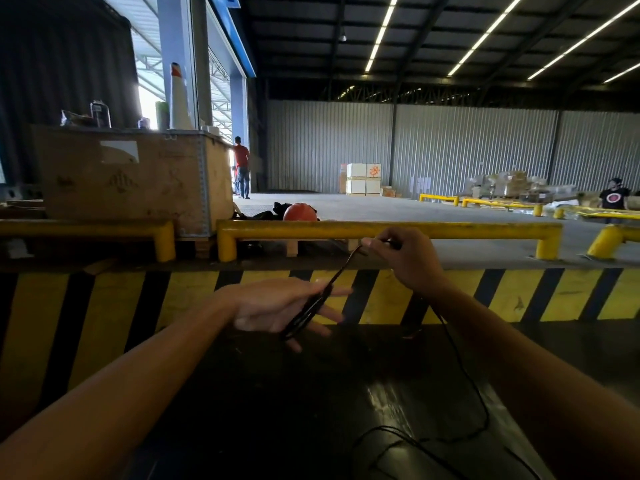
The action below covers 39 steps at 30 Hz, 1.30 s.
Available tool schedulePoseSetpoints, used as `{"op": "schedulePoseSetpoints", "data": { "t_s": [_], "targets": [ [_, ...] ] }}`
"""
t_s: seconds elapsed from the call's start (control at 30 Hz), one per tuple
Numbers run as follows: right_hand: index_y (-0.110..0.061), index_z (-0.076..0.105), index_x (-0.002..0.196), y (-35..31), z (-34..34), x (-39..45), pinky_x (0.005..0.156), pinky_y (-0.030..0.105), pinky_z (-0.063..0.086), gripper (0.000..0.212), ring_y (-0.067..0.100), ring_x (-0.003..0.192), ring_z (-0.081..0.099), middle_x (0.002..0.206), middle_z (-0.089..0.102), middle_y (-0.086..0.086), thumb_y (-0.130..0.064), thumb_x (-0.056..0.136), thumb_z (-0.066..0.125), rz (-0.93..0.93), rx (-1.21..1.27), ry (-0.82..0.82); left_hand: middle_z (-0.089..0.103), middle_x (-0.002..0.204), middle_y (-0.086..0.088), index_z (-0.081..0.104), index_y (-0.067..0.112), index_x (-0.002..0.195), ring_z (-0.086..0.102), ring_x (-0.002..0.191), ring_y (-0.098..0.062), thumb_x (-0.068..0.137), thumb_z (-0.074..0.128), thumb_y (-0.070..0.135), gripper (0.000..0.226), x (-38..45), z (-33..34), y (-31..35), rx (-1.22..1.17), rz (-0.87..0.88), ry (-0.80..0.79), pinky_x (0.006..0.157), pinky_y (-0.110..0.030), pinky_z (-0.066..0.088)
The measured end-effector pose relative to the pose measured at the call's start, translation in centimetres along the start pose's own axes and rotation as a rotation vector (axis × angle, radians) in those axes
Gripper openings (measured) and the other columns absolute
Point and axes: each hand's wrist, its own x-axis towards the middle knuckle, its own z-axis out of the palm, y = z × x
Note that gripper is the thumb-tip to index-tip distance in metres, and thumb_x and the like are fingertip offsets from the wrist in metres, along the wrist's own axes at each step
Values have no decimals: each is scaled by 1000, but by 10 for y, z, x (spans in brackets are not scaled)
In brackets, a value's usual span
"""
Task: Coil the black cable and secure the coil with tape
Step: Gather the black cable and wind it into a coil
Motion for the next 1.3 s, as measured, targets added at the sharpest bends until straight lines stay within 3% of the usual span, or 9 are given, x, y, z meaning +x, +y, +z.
{"op": "schedulePoseSetpoints", "data": {
  "t_s": [0.1, 0.2, 0.37, 0.47, 0.63, 0.77, 0.87, 1.07, 1.3],
  "targets": [
    [-18, 60, 83, 2, 26, -25, 59, 22, 40, 25, 4, 64, 53, 70, 56, -8, -32, 96, 43, 104, 50, -45, 60, 132, -6, 51, 42, 130, 57, 119, -31, 91, 34, 50, 44, 1, 7, 22, -410, 324, -32, 89, -59, 48],
    [-20, 54, 99, -10, 71, -73, 66, 31, 51, 26, 5, 64, 54, 76, 57, -6, -35, 98, 33, 80, -108, -499, 46, 144, -8, 43, 39, 136, 52, 124, -30, 95, 26, 47, 44, 4, 3, 55, -545, 597, 243, 91, -63, 43],
    [-14, 51, 110, -34, 82, -88, 64, 22, 47, 30, 3, 66, 54, 86, 58, 0, -36, 98, 35, -13, -71, -914, 34, 150, -1, 35, 37, 141, 28, 139, -24, 100, 20, 43, 44, 8, -13, 49, 132, 420, 637, 111, -50, 23],
    [-14, 57, 96, -22, 50, -62, 72, 28, 49, 30, 9, 72, 57, 82, 60, 1, -36, 97, 36, -75, -129, -826, 48, 134, -4, 40, 25, 140, 42, 128, -21, 102, 22, 37, 44, -3, -22, 19, 644, 159, 704, 97, -32, 29],
    [-12, 63, 82, -1, 4, -15, 62, 17, 34, 21, -1, 62, 49, 66, 51, -11, -24, 94, 50, -199, -209, -504, 48, 138, -8, 45, 25, 136, 43, 128, -25, 100, 24, 43, 46, 1, -19, -16, 824, -229, 428, 95, -32, 30],
    [-14, 62, 82, 4, 12, -1, 59, 22, 40, 17, 10, 63, 54, 70, 60, 1, -26, 91, 54, -132, -166, -157, 39, 146, 4, 47, 54, 122, 35, 134, -23, 93, 29, 53, 34, 10, 8, -7, 275, -116, -3, 105, -43, 25],
    [-19, 60, 88, 4, 35, -19, 65, 26, 47, 9, 11, 74, 59, 84, 65, 2, -20, 92, 53, -48, 12, -114, 54, 130, 1, 54, 43, 125, 53, 120, -23, 89, 37, 50, 41, 7, 18, 22, -251, 205, -143, 95, -50, 40],
    [-21, 53, 81, -34, 76, -82, 58, 17, 37, 30, 0, 56, 49, 66, 52, -7, -34, 99, 33, -1, 91, -521, 39, 148, -7, 44, 41, 134, 40, 132, -31, 97, 24, 48, 42, 4, -13, 66, -407, 613, 435, 103, -59, 34],
    [-13, 59, 88, -25, 35, -55, 65, 22, 42, 31, 8, 66, 53, 73, 54, -4, -35, 97, 39, -189, -107, -675, 49, 120, -4, 41, 31, 137, 45, 119, -23, 100, 20, 41, 44, -11, -32, 16, 683, 104, 718, 95, -36, 33]
  ]
}}
